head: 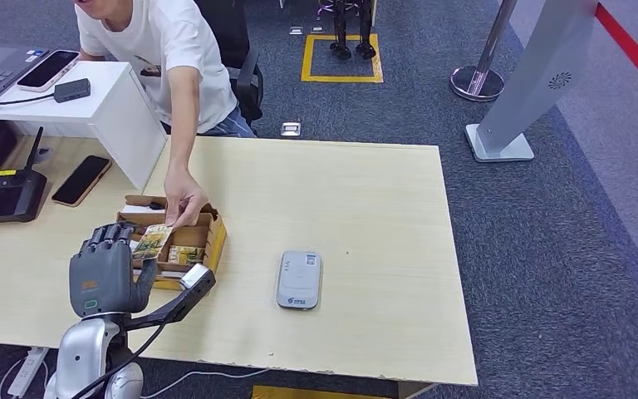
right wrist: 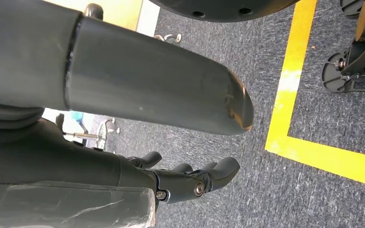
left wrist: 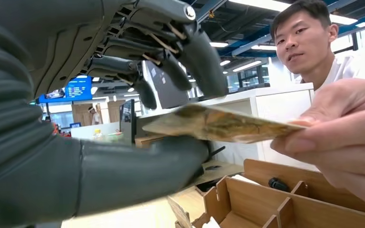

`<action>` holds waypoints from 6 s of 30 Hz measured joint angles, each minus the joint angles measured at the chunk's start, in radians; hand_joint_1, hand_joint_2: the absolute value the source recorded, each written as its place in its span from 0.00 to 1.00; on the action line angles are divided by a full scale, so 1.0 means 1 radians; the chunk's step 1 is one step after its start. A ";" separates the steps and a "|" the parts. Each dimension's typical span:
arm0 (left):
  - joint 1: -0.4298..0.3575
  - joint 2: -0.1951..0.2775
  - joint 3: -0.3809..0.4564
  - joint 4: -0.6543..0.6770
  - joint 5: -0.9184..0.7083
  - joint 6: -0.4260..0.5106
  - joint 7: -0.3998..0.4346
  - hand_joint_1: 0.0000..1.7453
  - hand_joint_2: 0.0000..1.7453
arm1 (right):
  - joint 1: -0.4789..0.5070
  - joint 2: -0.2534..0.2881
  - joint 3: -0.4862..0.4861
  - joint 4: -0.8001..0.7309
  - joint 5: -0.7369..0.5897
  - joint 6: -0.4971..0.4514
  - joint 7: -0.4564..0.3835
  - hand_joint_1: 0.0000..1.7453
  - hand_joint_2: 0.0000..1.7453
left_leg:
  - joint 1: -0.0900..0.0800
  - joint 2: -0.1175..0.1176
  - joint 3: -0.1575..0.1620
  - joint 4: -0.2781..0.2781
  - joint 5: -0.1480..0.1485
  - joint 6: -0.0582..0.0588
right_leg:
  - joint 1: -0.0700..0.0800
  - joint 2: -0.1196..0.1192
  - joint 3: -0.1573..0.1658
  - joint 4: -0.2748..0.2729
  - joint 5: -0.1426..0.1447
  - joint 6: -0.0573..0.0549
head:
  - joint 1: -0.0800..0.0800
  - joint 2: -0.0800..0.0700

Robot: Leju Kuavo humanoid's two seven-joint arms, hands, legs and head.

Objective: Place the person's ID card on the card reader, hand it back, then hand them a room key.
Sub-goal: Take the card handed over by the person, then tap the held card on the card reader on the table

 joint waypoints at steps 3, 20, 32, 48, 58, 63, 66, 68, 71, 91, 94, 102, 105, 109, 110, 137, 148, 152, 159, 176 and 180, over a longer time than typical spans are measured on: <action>-0.001 0.000 0.000 0.000 0.000 0.000 -0.012 1.00 1.00 | 0.000 0.000 0.000 0.000 0.000 0.001 0.000 0.00 0.00 | 0.000 0.000 0.000 0.000 0.000 0.000 | 0.000 0.000 0.000 0.000 0.000 0.000 | 0.000 0.000; -0.014 0.000 0.000 0.002 0.000 -0.001 -0.025 1.00 1.00 | 0.000 0.000 0.005 0.000 0.003 0.005 0.000 0.00 0.00 | 0.000 0.000 0.000 0.000 0.000 0.000 | 0.000 0.000 0.000 0.000 0.000 0.000 | 0.000 0.000; -0.038 -0.001 0.000 0.017 0.000 0.012 -0.041 1.00 1.00 | 0.000 0.000 0.014 0.000 0.019 0.009 0.000 0.00 0.00 | 0.000 0.000 0.000 0.000 0.000 0.000 | 0.000 0.000 0.000 0.000 0.000 0.000 | 0.000 0.000; -0.266 -0.061 -0.152 0.279 0.000 0.052 -0.138 1.00 1.00 | -0.001 0.000 0.064 0.001 0.075 0.019 -0.015 0.00 0.00 | -0.001 0.000 0.000 0.001 0.000 0.000 | 0.000 0.000 0.000 0.000 0.001 0.000 | 0.000 0.000; -0.276 -0.095 -0.385 0.358 0.012 0.040 -0.211 1.00 1.00 | -0.002 -0.001 0.071 0.001 0.076 0.021 -0.021 0.00 0.00 | 0.000 0.000 0.000 0.001 0.000 0.000 | 0.000 0.000 0.000 0.000 0.000 0.000 | 0.000 0.000; -0.274 -0.072 -0.466 0.375 0.051 0.003 -0.219 1.00 1.00 | -0.001 -0.006 0.071 0.001 0.084 0.029 -0.030 0.00 0.00 | 0.000 0.000 0.000 0.001 0.000 0.000 | 0.000 0.000 0.000 0.000 0.000 0.000 | 0.000 0.000; -0.275 -0.042 -0.505 0.392 0.077 -0.017 -0.221 1.00 1.00 | -0.001 -0.011 0.071 0.002 0.090 0.033 -0.037 0.00 0.00 | 0.000 0.000 0.000 0.000 0.000 0.000 | 0.000 0.000 -0.001 0.000 0.000 0.000 | 0.000 0.000; -0.275 -0.024 -0.524 0.405 0.090 -0.022 -0.220 1.00 1.00 | -0.001 -0.014 0.071 0.002 0.090 0.034 -0.039 0.00 0.00 | 0.000 0.000 0.000 0.000 0.000 0.000 | 0.000 0.000 -0.001 0.000 0.000 0.000 | 0.000 0.000; -0.274 0.000 -0.542 0.419 0.104 -0.023 -0.206 1.00 1.00 | -0.001 -0.017 0.071 0.003 0.090 0.034 -0.041 0.00 0.00 | 0.000 0.000 0.000 0.000 0.000 0.000 | 0.000 0.000 0.000 0.000 0.000 0.000 | 0.000 0.000; -0.261 0.080 -0.544 0.391 0.080 -0.030 -0.150 1.00 1.00 | -0.001 -0.019 0.069 0.003 0.090 0.032 -0.039 0.00 0.00 | 0.000 0.000 -0.001 0.000 0.000 0.000 | 0.000 0.000 0.000 0.000 0.000 0.000 | 0.000 0.000; -0.260 0.096 -0.544 0.390 0.070 -0.042 -0.161 1.00 1.00 | -0.001 -0.020 0.069 0.003 0.091 0.033 -0.039 0.00 0.00 | 0.000 0.000 0.000 0.000 0.000 0.000 | 0.000 0.000 0.000 0.000 0.000 0.000 | 0.000 0.000; -0.249 0.151 -0.544 0.390 0.018 -0.048 -0.125 1.00 1.00 | -0.001 -0.022 0.061 0.004 0.089 0.036 -0.042 0.00 0.00 | 0.000 0.000 -0.001 0.000 0.000 0.000 | 0.000 0.000 0.000 0.000 0.000 0.000 | 0.000 0.000; -0.235 0.167 -0.544 0.390 0.005 -0.056 -0.104 1.00 1.00 | -0.001 -0.022 0.053 0.004 0.088 0.036 -0.042 0.00 0.00 | 0.000 0.000 -0.001 0.000 0.000 0.000 | 0.000 0.000 0.000 0.000 0.000 0.000 | 0.000 0.000; -0.215 0.182 -0.539 0.389 0.000 -0.066 -0.076 1.00 1.00 | -0.001 -0.022 0.045 0.004 0.088 0.034 -0.042 0.00 0.00 | 0.000 0.000 -0.001 0.000 0.000 0.000 | 0.000 0.000 0.000 0.000 0.000 0.000 | 0.000 0.000; -0.211 0.185 -0.537 0.388 0.000 -0.067 -0.072 1.00 1.00 | -0.001 -0.022 0.045 0.004 0.088 0.034 -0.042 0.00 0.00 | 0.000 0.000 -0.001 0.000 0.000 0.000 | 0.000 0.000 0.000 0.000 0.000 0.000 | 0.000 0.000; -0.209 0.177 -0.477 0.345 0.000 -0.006 -0.049 1.00 1.00 | -0.001 -0.022 0.036 0.004 0.092 0.027 -0.036 0.00 0.00 | 0.000 -0.001 0.000 0.000 0.000 0.000 | 0.000 -0.001 0.000 0.000 0.000 0.000 | 0.000 0.000; -0.281 0.120 -0.477 0.348 0.000 -0.007 -0.104 1.00 1.00 | -0.002 -0.021 0.036 0.006 0.108 0.043 -0.033 0.00 0.00 | 0.000 0.000 0.000 0.000 0.000 0.000 | 0.000 0.000 0.000 0.000 0.000 0.000 | 0.000 0.000; -0.281 0.110 -0.477 0.355 0.000 -0.007 -0.107 1.00 1.00 | -0.002 -0.021 0.036 0.007 0.109 0.044 -0.033 0.00 0.00 | 0.000 0.000 0.000 0.000 0.000 0.000 | 0.000 0.000 -0.001 0.000 0.000 0.000 | 0.000 0.000; -0.281 0.105 -0.477 0.360 0.000 -0.007 -0.109 1.00 1.00 | -0.002 -0.021 0.036 0.007 0.109 0.044 -0.033 0.00 0.00 | 0.000 0.000 0.000 0.000 0.000 0.000 | 0.000 0.000 0.000 0.000 0.000 0.000 | 0.000 0.000; -0.270 0.120 -0.521 0.407 0.049 -0.038 -0.183 1.00 1.00 | -0.002 -0.021 0.036 0.008 0.125 0.044 -0.049 0.00 0.00 | 0.000 0.000 -0.001 0.000 0.000 0.000 | 0.000 0.000 0.000 0.000 0.000 0.000 | 0.000 0.000; -0.268 0.130 -0.538 0.421 0.053 -0.044 -0.183 1.00 1.00 | -0.002 -0.021 0.036 0.008 0.124 0.045 -0.050 0.00 0.00 | 0.000 0.000 -0.001 0.000 0.000 0.000 | 0.000 0.000 0.000 0.000 0.000 0.000 | 0.000 0.000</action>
